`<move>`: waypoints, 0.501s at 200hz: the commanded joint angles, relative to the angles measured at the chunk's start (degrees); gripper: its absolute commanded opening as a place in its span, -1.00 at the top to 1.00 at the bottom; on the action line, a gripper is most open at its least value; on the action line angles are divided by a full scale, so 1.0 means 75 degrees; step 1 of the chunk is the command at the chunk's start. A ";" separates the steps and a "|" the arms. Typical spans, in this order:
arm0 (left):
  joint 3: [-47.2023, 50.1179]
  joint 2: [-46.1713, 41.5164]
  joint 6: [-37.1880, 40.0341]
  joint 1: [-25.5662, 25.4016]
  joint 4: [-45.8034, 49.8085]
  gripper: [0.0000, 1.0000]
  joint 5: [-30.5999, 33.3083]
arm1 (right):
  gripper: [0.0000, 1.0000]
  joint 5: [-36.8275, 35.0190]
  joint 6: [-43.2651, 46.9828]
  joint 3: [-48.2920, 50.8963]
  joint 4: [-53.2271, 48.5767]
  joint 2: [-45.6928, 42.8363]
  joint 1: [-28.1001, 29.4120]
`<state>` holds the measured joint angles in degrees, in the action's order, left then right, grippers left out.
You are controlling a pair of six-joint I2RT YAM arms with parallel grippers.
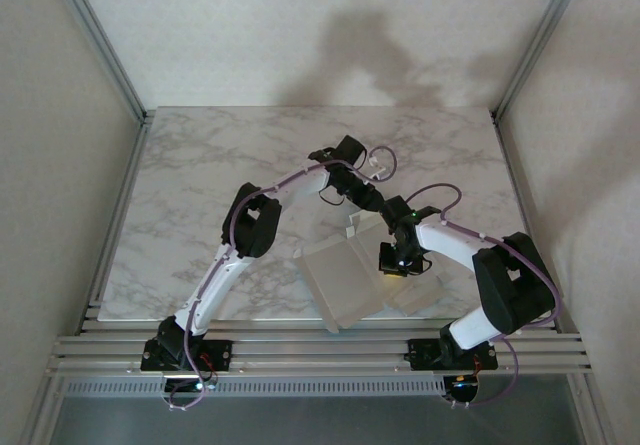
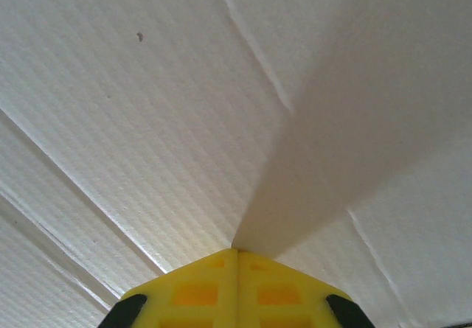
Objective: Fold the paper box
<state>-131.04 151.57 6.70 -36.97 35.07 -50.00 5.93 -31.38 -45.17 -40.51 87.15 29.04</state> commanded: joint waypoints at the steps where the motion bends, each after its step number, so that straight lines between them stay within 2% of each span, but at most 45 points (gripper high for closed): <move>1: -0.0258 0.0091 -0.0083 -0.0025 0.0075 0.43 -0.0254 | 0.96 -0.0188 -0.0110 0.0198 0.0215 0.0368 0.0105; 45: -0.0254 0.0031 -0.0266 -0.0028 -0.0186 0.81 -0.0559 | 0.98 -0.0200 -0.0083 0.0221 0.0267 0.0368 0.0107; 66: -0.0090 -0.0201 -0.0307 -0.0028 -0.0407 0.90 -0.0578 | 1.00 -0.0306 -0.0104 0.0245 0.0332 0.0276 0.0103; 100: 0.1721 -0.1461 -0.0493 0.0006 -0.2114 0.97 -0.0552 | 1.00 -0.0093 -0.0153 0.0286 0.0759 -0.0480 0.0103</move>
<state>-126.10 149.27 4.27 -37.01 29.50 -52.53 5.63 -31.42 -44.60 -39.79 86.13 29.19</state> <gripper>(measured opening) 0.064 0.041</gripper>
